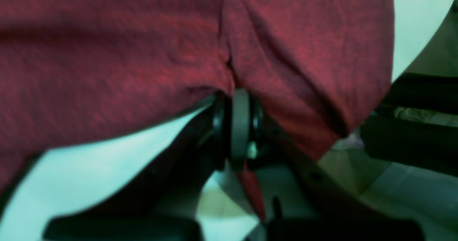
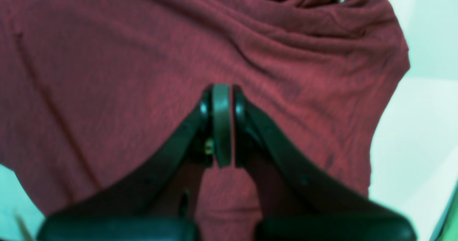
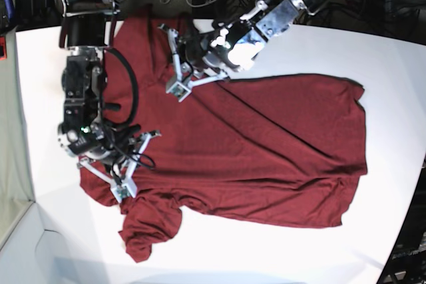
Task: Layout the t-shirt on the table in an organized manner, then fold the t-shirt properly
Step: 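Reach the left gripper across and grasp the shirt middle near the hem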
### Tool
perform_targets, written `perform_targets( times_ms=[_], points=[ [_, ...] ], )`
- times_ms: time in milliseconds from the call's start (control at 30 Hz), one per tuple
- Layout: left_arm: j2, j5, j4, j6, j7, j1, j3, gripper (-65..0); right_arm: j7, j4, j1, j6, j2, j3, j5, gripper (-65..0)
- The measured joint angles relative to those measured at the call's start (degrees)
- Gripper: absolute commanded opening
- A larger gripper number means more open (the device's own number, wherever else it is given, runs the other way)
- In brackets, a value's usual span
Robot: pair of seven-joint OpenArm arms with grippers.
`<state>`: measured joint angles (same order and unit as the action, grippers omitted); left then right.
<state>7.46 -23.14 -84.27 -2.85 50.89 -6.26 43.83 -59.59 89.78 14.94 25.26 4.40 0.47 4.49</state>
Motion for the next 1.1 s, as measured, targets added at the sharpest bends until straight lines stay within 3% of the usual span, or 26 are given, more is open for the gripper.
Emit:
perform_targets(
  times_ms=[200, 400, 667, 1100],
  points=[
    [-0.28, 1.81, 4.26, -0.57, 1.57, -6.05, -5.44, -64.7, -0.48, 3.30, -3.28, 0.02, 0.68, -0.31, 0.11, -65.0],
    [-0.94, 2.45, 11.56, -1.20, -0.87, -12.26, -8.48, -64.7, -0.48, 9.31, -7.02, 0.02, 1.05, -0.52, 0.04, -65.0],
    [-6.93, 2.71, 23.21, -1.03, -6.93, -20.15, -8.68, -64.7, -1.70, 12.61, -14.34, 0.22, 0.96, -0.90, 0.11, -65.0],
    [-15.58, 2.34, 39.32, -1.05, -19.69, -31.12, -8.68, -64.7, -1.27, 10.91, -15.91, 0.22, -0.44, -2.99, 0.22, -65.0]
  ],
)
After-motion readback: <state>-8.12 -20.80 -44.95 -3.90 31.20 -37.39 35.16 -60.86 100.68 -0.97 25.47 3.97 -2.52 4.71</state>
